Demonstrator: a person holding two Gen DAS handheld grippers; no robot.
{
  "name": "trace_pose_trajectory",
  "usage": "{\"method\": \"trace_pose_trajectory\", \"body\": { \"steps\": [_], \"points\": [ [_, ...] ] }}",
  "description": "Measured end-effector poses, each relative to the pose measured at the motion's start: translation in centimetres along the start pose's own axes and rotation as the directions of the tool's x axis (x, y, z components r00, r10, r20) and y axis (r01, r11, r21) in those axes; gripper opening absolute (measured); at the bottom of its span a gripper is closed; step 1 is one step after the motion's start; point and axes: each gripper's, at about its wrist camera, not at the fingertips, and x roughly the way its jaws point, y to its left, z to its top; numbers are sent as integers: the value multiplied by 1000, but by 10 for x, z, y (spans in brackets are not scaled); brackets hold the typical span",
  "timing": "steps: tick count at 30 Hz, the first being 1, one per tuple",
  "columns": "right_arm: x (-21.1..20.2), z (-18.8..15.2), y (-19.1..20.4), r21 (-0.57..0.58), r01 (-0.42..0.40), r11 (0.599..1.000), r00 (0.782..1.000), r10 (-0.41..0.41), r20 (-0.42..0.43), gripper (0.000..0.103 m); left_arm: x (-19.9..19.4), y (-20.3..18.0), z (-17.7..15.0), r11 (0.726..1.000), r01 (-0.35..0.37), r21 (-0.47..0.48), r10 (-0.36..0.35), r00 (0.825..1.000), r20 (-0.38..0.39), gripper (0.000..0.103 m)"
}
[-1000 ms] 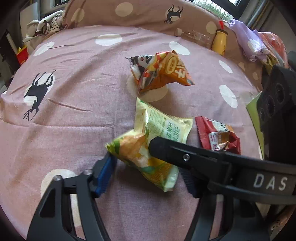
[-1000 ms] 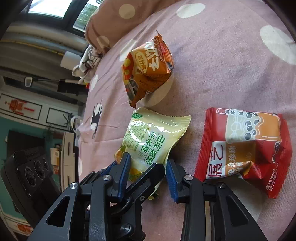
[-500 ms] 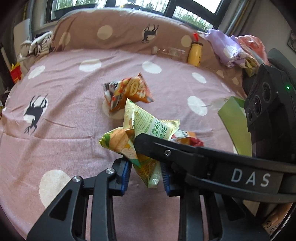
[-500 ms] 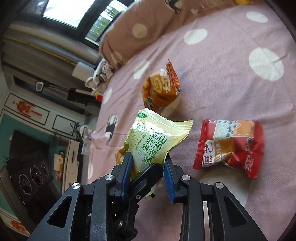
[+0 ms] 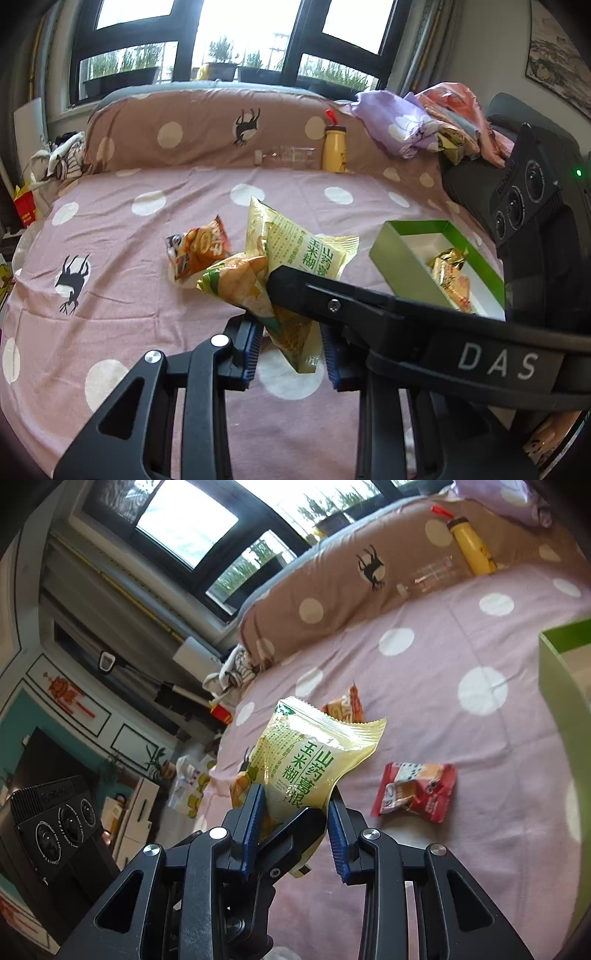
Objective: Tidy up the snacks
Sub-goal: 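Grasp the pale green snack bag with the right gripper and lift it, then carry the pale green bag over the green box and open the right gripper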
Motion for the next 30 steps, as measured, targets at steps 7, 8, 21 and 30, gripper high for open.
{"method": "trace_pose_trajectory", "body": {
  "steps": [7,8,21,30],
  "points": [
    [-52,13,-18,1,30,1000,993,-30,115,35,3,-50,21,994,51,93,-55,998,43,26],
    [-61,15,-24,12,34,999,990,-36,133,35,5,-56,23,993,59,105,-64,997,44,26],
    [-122,27,-106,229,111,967,951,-170,257,35,63,-144,40,949,202,241,-195,979,-53,26],
    [-140,24,-155,391,148,908,931,-261,254,35,103,-183,39,916,300,267,-259,949,-179,25]
  ]
}}
